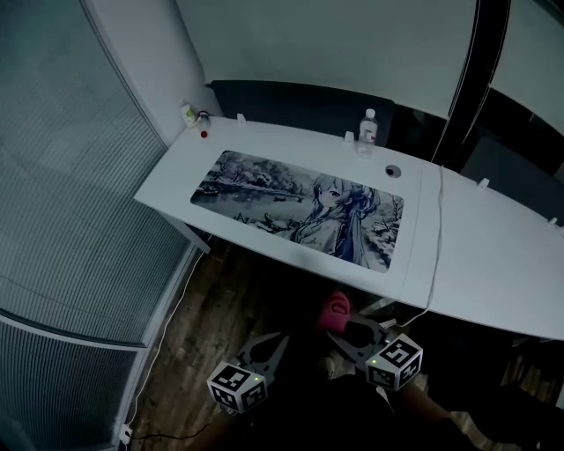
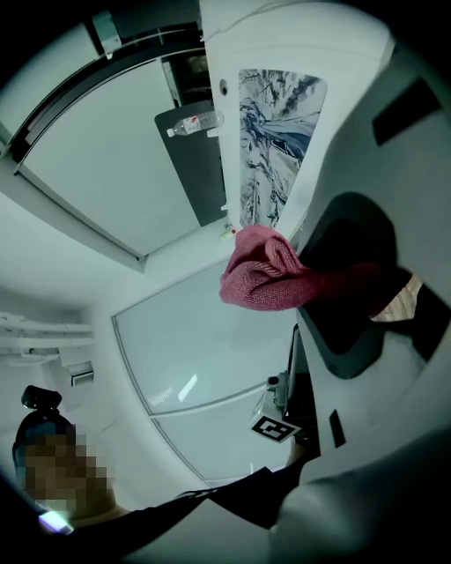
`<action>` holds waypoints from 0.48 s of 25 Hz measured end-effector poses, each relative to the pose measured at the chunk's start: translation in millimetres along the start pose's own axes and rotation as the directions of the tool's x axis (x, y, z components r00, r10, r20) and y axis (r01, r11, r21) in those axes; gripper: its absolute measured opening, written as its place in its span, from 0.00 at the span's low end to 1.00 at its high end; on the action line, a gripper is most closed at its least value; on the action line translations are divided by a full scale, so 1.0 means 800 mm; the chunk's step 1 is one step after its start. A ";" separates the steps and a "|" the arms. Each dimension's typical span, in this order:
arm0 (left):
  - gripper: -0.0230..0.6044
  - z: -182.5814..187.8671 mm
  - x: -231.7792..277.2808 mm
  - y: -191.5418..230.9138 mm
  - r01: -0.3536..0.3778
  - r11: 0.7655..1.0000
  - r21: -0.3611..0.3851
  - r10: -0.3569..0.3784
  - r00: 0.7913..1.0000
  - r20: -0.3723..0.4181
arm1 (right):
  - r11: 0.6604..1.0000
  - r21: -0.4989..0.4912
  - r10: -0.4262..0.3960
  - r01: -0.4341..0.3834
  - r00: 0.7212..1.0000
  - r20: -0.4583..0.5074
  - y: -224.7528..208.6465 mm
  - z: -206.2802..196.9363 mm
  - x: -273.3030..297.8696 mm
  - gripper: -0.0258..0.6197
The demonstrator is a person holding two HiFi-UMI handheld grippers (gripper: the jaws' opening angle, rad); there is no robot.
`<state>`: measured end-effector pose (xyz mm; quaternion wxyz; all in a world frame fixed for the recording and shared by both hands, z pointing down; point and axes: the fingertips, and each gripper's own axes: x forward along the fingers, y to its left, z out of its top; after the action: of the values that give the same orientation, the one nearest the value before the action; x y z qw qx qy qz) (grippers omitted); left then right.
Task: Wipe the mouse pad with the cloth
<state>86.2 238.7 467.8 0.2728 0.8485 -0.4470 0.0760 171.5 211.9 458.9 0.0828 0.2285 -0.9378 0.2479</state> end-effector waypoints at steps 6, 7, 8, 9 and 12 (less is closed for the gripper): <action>0.05 0.003 0.005 -0.001 -0.004 1.000 0.001 0.004 1.000 -0.001 | 1.000 0.014 -0.003 0.002 1.000 0.016 -0.009 0.004 -0.003 0.21; 0.05 0.004 0.006 -0.002 -0.003 1.000 0.003 0.003 1.000 -0.002 | 1.000 0.016 -0.004 0.004 1.000 0.012 -0.010 0.004 -0.004 0.21; 0.05 0.005 0.007 -0.003 -0.002 1.000 0.006 0.002 1.000 -0.003 | 1.000 0.018 -0.006 0.006 1.000 0.007 -0.012 0.003 -0.005 0.21; 0.05 0.007 0.008 -0.005 0.001 1.000 0.010 -0.001 1.000 -0.004 | 1.000 0.019 -0.009 0.009 1.000 0.004 -0.014 0.004 -0.006 0.21; 0.05 0.012 0.011 -0.003 0.006 1.000 0.023 -0.006 1.000 -0.009 | 1.000 0.025 -0.017 0.017 1.000 0.002 -0.021 0.010 -0.004 0.21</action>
<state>92.0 228.1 462.5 0.2652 0.8526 -0.4423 0.0843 181.4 196.2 458.0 0.0809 0.2378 -0.9327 0.2587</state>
